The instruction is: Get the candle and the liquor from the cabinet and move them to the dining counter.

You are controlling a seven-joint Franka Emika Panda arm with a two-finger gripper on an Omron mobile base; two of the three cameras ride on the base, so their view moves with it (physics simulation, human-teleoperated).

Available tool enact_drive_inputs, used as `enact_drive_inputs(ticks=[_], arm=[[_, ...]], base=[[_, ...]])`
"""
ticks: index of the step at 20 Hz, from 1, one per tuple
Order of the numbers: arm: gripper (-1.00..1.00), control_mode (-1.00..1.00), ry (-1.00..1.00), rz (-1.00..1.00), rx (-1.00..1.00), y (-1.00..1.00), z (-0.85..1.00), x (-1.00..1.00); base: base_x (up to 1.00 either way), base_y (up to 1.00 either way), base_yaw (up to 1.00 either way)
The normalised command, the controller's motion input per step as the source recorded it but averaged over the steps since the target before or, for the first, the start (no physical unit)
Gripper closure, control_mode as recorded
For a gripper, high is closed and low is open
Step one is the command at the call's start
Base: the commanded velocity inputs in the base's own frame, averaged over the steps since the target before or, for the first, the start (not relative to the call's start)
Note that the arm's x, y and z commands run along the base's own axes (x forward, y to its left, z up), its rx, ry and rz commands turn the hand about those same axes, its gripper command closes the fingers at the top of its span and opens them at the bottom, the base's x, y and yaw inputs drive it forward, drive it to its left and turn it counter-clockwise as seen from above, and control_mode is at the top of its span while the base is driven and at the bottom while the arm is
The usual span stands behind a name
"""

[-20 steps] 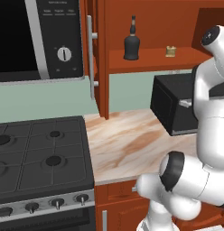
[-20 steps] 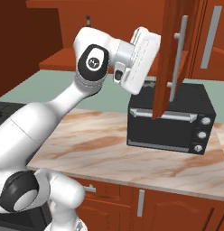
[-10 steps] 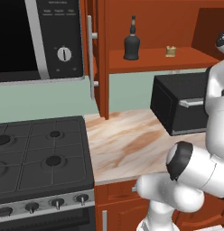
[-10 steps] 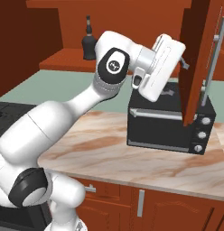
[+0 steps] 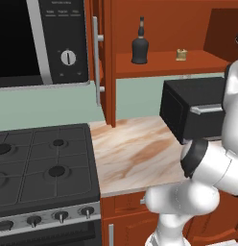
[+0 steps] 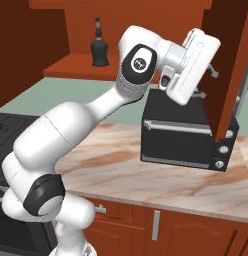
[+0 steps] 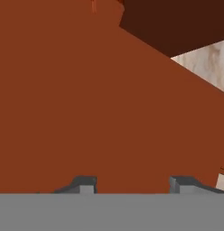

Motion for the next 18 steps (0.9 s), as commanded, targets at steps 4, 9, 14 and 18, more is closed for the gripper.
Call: enact_drive_inputs(ticks=[4,9,14,18], arm=[[-1.00,-1.00,0.00,-0.06,0.00,-0.22,-0.09,0.17],[-1.00,-1.00,-0.03,-0.01,0.01,0.27,-0.40,0.02],[-1.00,-1.00,-0.01,0.02,0.06,0.49,-0.03,0.02],[-1.00,-1.00,0.00,0.11,0.03,0.45,0.14,-0.07]], base=[[0.00,0.00,0.00],[0.00,0.00,0.00],[0.00,0.00,0.00],[0.00,0.00,0.00]])
